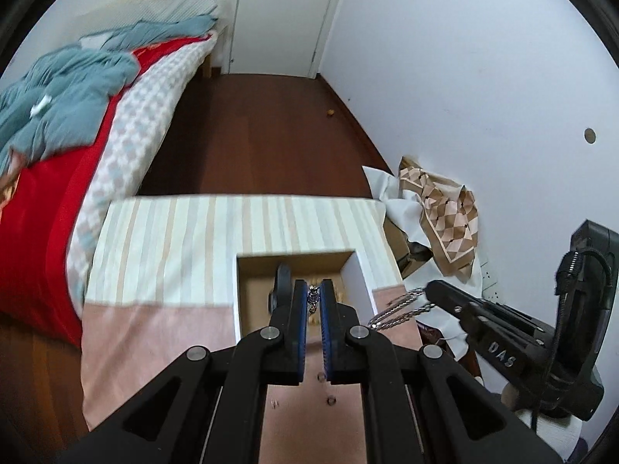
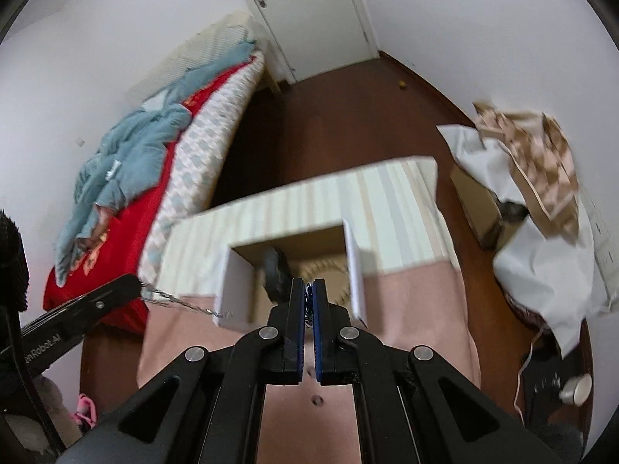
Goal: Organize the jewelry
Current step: 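Grasp the thin chain with the left tool while the right tool carries the silver bracelet into the box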
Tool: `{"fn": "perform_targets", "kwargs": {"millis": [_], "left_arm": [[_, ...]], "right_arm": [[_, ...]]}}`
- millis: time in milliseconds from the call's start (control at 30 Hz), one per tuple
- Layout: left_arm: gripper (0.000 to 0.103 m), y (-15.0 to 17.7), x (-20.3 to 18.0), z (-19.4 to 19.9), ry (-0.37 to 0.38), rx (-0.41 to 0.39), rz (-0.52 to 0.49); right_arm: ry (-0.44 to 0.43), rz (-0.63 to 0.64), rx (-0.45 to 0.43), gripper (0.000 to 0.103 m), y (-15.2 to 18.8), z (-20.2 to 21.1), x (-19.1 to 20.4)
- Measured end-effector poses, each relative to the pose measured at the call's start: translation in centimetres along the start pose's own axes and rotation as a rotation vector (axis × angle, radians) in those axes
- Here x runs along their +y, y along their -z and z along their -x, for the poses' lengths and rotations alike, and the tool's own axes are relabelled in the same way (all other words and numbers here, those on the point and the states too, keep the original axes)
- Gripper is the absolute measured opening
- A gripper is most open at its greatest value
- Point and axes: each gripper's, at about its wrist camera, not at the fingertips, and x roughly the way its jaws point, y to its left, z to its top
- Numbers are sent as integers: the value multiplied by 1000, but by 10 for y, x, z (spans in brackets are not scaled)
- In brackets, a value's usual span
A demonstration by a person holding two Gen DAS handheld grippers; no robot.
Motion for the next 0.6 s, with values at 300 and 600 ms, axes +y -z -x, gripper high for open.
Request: {"fn": "perform_targets", "kwargs": {"millis": [300,600], "left_arm": [[4,-15,23,-66,-45,101,-10],[9,1,47,-116,-145,231,47]], "right_arm": [[33,54,104,3,-40,-68,8],[56,79,242,4,-41,-127,-2]]}}
